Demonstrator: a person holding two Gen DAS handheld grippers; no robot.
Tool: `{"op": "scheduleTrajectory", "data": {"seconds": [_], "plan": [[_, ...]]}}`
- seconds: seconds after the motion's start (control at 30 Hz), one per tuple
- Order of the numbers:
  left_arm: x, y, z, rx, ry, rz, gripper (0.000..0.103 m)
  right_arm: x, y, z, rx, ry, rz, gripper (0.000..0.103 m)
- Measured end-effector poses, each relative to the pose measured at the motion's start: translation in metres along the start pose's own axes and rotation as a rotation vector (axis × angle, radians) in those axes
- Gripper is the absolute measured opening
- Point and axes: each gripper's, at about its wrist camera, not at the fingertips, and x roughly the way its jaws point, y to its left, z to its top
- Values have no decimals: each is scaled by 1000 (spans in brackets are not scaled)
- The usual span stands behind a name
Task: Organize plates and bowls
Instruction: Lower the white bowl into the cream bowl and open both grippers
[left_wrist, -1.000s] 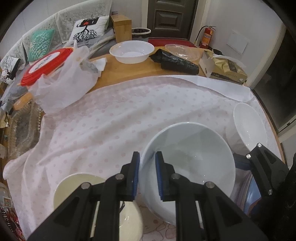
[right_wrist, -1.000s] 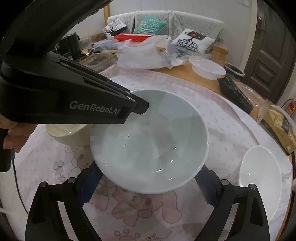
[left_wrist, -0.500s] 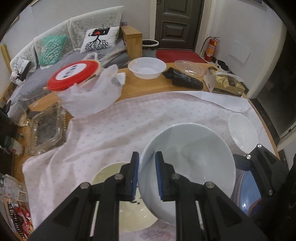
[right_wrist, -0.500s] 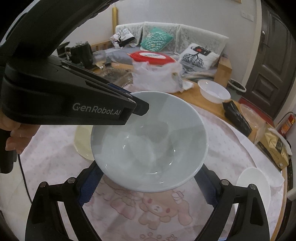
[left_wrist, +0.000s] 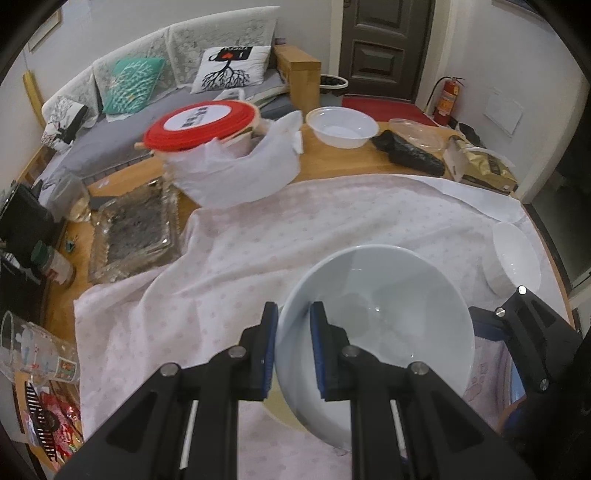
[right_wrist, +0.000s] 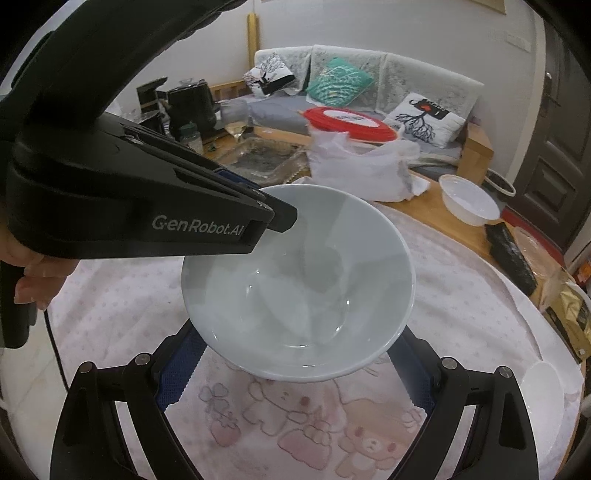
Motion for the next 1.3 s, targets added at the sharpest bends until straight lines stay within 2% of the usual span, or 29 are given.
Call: {"op": "scheduleTrajectory", "data": {"seconds": [0.5,1.3], "plan": [[16,22,-16,-26,44,3,14,20,16,3,-27,45,21,91],[42,25,-23,-31,95,-2,14,33,14,-1,-27,97,7,92]]}}
